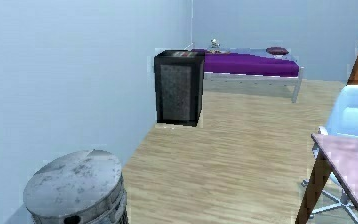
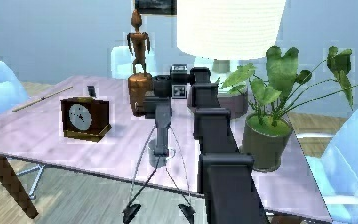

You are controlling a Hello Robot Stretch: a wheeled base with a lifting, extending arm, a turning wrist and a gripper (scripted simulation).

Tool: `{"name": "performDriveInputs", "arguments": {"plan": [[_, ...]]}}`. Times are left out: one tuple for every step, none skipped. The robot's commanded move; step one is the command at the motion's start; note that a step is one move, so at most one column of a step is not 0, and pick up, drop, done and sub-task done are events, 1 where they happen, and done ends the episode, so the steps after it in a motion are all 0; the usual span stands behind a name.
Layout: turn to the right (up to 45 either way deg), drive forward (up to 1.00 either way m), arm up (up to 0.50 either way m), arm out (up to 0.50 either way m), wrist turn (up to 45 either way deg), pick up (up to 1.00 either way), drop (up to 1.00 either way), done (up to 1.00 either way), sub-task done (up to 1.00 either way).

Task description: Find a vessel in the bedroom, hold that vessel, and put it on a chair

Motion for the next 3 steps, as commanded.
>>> {"name": "performDriveInputs", "arguments": {"plan": [[0.0,0.00,0.00,0.00,45.0,0.00,0.00,0.00,0.00],[0.0,0.00,0.00,0.00,45.0,0.00,0.00,0.00,0.00],[0.0,0.00,0.00,0.00,45.0,0.00,0.00,0.00,0.00]]}}
